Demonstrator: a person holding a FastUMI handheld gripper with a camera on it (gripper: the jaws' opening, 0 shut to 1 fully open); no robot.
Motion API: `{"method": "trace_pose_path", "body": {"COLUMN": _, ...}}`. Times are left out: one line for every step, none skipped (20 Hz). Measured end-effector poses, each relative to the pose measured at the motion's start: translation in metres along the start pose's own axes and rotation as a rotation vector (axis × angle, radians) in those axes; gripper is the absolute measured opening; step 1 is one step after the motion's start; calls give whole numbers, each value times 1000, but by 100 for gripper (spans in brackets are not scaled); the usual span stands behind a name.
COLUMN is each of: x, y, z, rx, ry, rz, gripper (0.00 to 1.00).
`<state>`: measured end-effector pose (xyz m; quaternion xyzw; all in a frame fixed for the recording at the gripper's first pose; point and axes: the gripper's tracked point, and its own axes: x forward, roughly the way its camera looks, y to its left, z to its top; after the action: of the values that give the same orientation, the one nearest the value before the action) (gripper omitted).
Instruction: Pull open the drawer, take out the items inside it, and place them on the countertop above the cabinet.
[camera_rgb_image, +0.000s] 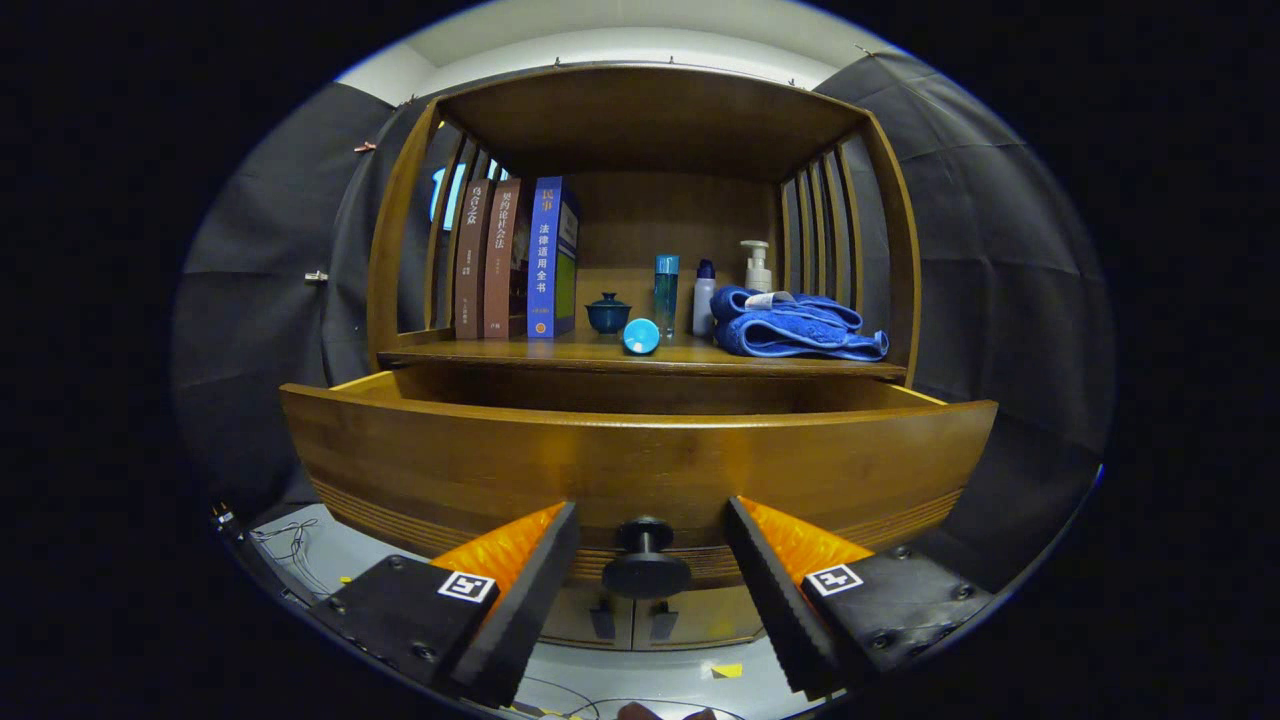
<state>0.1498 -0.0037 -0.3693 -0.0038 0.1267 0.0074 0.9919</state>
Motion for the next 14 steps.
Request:
{"method": "trace_pose_path", "body": {"x": 5, "y": 0, "z": 0, "rx": 1, "ry": -2, "rz": 2, "gripper": 97}}
{"method": "trace_pose_path", "body": {"x": 10, "y": 1, "z": 0, "rx": 0, "ry": 1, "rz": 1, "gripper": 97}}
{"method": "trace_pose_path", "body": {"x": 16, "y": 2, "z": -1, "rx": -1, "ry": 2, "rz": -1, "gripper": 97}}
{"method": "trace_pose_path", "body": {"x": 22, "y": 3, "z": 0, "rx": 1, "ry": 4, "rz": -4, "gripper": 97}}
{"method": "trace_pose_path", "body": {"x": 28, "y": 3, "z": 0, "rx": 2, "ry": 7, "rz": -6, "gripper": 97}}
{"method": "trace_pose_path", "body": {"x": 34, "y": 4, "z": 1, "rx": 5, "ry": 8, "rz": -7, "gripper": 97}}
{"method": "trace_pose_path", "body": {"x": 40, "y": 5, "z": 0, "rx": 7, "ry": 13, "rz": -8, "gripper": 97}}
{"method": "trace_pose_path", "body": {"x": 46, "y": 5, "z": -1, "rx": 6, "ry": 17, "rz": -9, "gripper": 97}}
{"method": "trace_pose_path", "body": {"x": 52, "y": 6, "z": -2, "rx": 1, "ry": 22, "rz": -10, "gripper": 97}}
{"method": "trace_pose_path", "body": {"x": 57, "y": 7, "z": -4, "rx": -4, "ry": 29, "rz": -12, "gripper": 97}}
{"method": "trace_pose_path", "body": {"x": 63, "y": 7, "z": -6, "rx": -9, "ry": 35, "rz": -13, "gripper": 97}}
{"method": "trace_pose_path", "body": {"x": 68, "y": 8, "z": -5, "rx": -10, "ry": 35, "rz": -13, "gripper": 97}}
{"method": "trace_pose_path", "body": {"x": 73, "y": 8, "z": -4, "rx": -5, "ry": 34, "rz": -13, "gripper": 97}}
{"method": "trace_pose_path", "body": {"x": 79, "y": 7, "z": -4, "rx": -2, "ry": 38, "rz": -13, "gripper": 97}}
